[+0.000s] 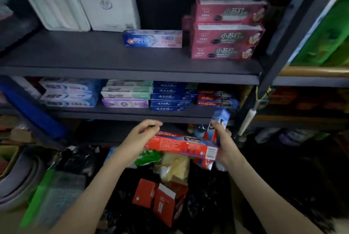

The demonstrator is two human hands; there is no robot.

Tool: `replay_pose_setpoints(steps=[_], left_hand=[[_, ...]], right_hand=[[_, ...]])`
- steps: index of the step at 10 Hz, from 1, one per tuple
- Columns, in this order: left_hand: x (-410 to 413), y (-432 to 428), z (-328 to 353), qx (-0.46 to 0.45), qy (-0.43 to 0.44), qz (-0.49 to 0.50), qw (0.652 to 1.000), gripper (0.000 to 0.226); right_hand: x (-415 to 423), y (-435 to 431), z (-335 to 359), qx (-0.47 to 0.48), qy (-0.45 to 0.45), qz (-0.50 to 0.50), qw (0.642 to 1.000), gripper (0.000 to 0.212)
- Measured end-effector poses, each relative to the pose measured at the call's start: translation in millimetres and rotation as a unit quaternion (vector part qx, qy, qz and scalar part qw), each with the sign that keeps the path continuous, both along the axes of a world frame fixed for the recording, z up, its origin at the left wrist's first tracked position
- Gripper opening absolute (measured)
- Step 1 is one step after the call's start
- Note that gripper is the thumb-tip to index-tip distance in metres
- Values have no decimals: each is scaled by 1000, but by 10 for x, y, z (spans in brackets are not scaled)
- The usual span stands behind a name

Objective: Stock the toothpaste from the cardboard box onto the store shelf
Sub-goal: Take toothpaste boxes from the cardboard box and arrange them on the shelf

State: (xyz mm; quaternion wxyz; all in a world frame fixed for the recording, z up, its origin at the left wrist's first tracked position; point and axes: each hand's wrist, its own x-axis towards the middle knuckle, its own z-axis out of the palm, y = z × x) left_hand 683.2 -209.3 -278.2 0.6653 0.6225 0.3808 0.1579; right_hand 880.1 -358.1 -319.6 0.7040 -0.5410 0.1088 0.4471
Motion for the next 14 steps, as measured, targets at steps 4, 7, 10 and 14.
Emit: replay_pose_setpoints(steps=[4,7,10,14], left_hand=[[616,422,-829,26,-112,207,972,17],[786,488,-1164,48,-108,223,967,13],[1027,344,-1331,-8,-110,195,975,23],[1528,158,-1503,-9,-168,130,977,41]], right_hand=[[840,629,-746,-68,-16,-128,989,23],[1271,864,-914,-62,24,-237,969,40],[1431,919,-677,116,229,-365,895,62],[1015,417,-828,-228,-694,281,622,65]])
